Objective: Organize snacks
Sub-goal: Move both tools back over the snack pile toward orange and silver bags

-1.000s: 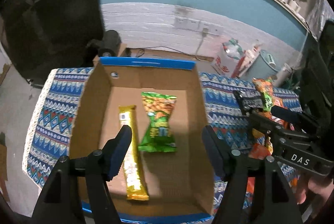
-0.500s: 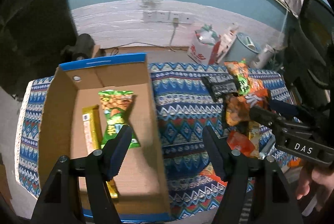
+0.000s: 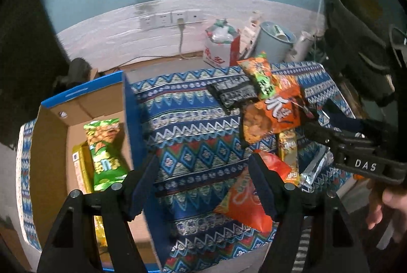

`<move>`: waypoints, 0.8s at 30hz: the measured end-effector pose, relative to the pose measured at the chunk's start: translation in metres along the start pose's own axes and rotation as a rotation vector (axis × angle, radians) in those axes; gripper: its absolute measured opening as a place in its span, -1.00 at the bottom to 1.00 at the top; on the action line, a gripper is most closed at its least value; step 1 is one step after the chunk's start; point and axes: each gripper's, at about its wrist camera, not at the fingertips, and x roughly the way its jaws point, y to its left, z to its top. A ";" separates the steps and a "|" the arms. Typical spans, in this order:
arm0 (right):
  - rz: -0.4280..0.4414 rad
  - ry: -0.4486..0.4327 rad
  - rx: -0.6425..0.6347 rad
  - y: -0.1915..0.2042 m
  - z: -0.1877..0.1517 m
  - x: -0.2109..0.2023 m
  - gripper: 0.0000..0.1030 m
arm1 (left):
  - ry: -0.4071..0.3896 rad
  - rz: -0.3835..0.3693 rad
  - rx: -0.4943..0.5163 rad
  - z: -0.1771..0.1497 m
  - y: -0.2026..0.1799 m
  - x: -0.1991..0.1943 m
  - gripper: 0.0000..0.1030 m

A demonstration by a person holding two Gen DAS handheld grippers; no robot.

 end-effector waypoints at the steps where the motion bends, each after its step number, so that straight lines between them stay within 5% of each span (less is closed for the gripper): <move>1: -0.009 0.005 0.009 -0.006 -0.002 0.000 0.41 | 0.005 0.001 0.012 0.000 -0.005 0.003 0.45; 24: -0.120 0.188 0.215 -0.104 -0.052 0.044 0.41 | 0.216 -0.098 0.079 -0.020 -0.060 0.083 0.45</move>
